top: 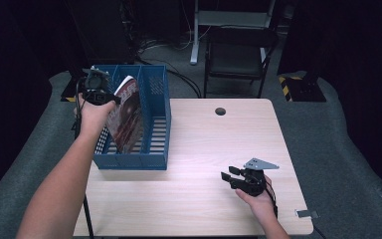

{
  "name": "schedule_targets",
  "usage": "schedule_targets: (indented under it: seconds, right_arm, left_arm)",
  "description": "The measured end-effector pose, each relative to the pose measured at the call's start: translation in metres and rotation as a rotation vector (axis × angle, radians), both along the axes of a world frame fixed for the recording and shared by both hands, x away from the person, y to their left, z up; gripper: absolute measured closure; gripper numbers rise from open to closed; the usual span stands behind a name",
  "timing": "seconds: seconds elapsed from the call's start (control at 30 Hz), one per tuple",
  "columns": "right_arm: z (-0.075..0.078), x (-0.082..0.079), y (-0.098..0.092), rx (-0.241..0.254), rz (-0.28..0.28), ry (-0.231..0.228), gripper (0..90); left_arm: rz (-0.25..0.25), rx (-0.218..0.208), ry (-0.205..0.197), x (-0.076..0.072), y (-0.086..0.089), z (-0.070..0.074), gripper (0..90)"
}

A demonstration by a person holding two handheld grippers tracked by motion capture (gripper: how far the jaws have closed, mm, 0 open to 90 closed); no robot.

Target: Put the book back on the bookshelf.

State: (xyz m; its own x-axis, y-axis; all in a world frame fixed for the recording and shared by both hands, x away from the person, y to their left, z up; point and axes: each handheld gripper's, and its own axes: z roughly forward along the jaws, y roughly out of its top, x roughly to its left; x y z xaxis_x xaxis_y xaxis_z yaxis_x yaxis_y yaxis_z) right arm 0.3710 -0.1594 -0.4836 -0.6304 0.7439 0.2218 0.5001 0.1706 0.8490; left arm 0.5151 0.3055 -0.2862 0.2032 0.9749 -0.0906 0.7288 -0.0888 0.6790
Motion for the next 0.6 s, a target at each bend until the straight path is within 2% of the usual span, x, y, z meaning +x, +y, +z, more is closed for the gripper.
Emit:
schedule_targets:
  seconds: [0.17, 0.33, 0.6]
  right_arm:
    - [0.000, 0.000, 0.000, 0.000, 0.000, 0.001, 54.0]
    - [0.000, 0.000, 0.000, 0.000, 0.000, 0.003, 54.0]
    - [0.000, 0.000, 0.000, 0.000, -0.001, 0.003, 54.0]
  left_arm:
    - [-0.019, 0.008, 0.008, -0.004, 0.000, 0.000, 79.4]
    - [-0.031, -0.013, 0.011, -0.009, 0.002, 0.003, 79.1]
    - [-0.063, -0.006, 0.023, -0.017, 0.003, 0.007, 78.6]
